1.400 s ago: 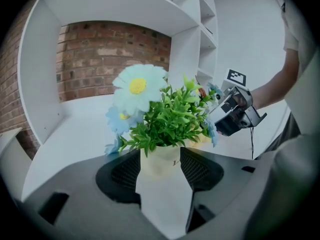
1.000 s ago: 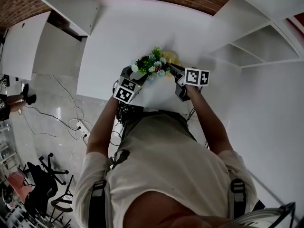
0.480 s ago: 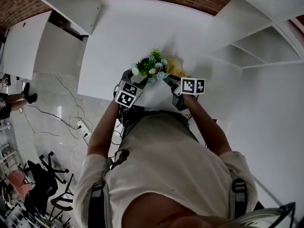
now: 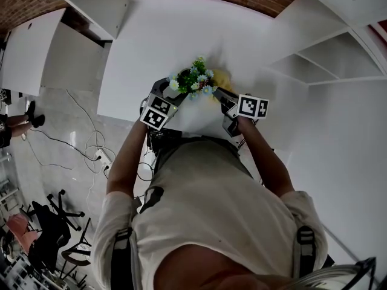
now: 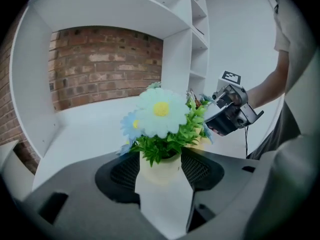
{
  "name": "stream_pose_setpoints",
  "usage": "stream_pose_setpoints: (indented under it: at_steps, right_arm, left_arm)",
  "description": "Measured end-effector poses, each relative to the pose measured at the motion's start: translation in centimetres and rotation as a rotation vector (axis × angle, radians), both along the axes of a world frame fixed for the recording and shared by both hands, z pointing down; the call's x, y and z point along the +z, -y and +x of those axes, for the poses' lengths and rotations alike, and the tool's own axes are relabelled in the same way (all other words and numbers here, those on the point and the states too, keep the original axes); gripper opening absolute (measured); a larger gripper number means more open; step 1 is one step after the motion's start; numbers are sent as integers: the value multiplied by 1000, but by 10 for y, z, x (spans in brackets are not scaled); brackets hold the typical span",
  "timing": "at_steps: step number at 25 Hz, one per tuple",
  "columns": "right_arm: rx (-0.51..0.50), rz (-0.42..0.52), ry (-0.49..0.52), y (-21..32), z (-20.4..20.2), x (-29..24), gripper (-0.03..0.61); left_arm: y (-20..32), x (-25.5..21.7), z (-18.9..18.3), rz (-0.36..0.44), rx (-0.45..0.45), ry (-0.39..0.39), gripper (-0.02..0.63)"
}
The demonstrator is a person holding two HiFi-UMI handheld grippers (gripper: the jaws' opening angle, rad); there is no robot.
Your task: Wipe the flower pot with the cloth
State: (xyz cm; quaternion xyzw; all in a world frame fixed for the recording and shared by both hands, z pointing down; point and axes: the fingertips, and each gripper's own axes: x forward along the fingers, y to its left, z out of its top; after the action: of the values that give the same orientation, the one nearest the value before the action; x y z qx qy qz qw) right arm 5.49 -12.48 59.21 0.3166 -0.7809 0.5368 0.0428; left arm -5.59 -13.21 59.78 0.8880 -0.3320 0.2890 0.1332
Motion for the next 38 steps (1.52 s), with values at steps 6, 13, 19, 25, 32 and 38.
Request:
stream_pose_setpoints:
  at_steps: [6,13,19,25,32,38]
  right_arm:
    - [-4,-8,-18,0,-8,10,61]
    - [-42,-53,-35,-26,-25,29,61]
    - [-29,-74,-35,-29,-21,31,61]
    - [42,-46,11,-13,-9,15,61]
    - [58,-54,3,-11,-13,20,61]
    - [24,-92,-10,-41,-28,29,61]
  left_arm:
    - [-9,19,7,-24,10,14,267]
    - [-20,18,14,2,-2,11,267]
    - [-27,15,16,1,19,26,267]
    - [-16,13,14,0,44,43,272]
    - [-27,14,22,4,44,39,272]
    - [-40,13,30,5,37,33,271]
